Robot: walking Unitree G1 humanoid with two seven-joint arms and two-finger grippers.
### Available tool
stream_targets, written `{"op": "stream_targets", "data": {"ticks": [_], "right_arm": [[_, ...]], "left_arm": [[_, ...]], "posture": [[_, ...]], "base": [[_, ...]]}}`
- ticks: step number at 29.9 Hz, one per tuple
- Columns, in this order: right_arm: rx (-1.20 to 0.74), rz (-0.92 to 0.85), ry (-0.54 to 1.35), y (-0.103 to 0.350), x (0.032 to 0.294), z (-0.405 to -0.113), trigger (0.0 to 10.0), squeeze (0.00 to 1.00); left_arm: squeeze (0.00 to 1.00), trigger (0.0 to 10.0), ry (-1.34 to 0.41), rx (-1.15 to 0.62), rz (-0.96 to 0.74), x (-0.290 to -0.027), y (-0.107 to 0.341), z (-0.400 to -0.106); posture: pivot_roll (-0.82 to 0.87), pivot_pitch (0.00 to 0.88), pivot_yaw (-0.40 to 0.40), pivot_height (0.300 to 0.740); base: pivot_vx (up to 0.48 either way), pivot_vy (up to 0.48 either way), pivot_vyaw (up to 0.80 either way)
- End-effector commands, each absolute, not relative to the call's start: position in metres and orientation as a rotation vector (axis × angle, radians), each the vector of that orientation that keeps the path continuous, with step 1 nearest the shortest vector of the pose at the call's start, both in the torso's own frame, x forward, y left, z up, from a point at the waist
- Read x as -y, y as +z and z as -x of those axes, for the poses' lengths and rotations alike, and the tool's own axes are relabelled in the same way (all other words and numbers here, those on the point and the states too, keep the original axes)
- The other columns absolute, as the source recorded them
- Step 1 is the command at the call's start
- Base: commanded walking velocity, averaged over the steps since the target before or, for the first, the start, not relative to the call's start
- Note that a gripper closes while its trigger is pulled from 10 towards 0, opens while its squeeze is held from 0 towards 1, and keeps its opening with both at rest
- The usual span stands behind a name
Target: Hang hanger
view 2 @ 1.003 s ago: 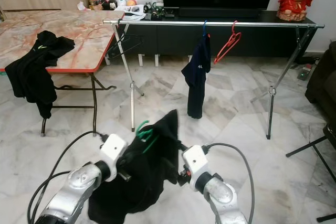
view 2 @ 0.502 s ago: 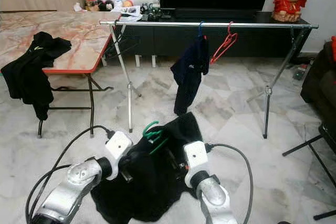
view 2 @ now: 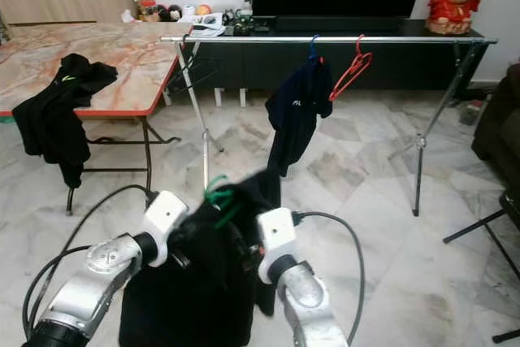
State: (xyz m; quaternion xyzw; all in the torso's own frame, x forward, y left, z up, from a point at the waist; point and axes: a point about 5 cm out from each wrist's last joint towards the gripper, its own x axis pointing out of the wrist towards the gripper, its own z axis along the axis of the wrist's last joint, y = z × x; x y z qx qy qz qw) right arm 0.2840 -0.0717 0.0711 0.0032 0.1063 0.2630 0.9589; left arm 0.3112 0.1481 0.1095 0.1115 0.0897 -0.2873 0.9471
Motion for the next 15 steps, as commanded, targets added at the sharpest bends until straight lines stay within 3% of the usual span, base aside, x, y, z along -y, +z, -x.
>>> {"op": "stream_targets", "data": {"ticks": [1, 8, 15], "right_arm": [[-0.235, 0.006, 0.533, 0.067, 0.069, -0.284, 10.0, 0.0], [-0.236, 0.055, 0.395, 0.072, 0.097, -0.294, 10.0, 0.0], [-0.343, 0.102, 0.3, 0.05, 0.126, -0.291, 10.0, 0.0]], "left_arm": [[0.0, 10.0, -0.576, -0.147, -0.22, -0.157, 0.12, -0.315], [0.0, 10.0, -0.57, -0.194, -0.303, -0.172, 0.116, -0.32], [0.0, 10.0, -0.651, -0.198, -0.33, -0.171, 0.121, -0.317]], "posture": [[0.06, 0.0, 0.034, 0.74], [0.02, 0.0, 0.063, 0.74], [0.04, 0.0, 0.056, 0.74]], "base": [[0.0, 0.0, 0.0], [0.0, 0.0, 0.0], [0.0, 0.0, 0.0]]}}
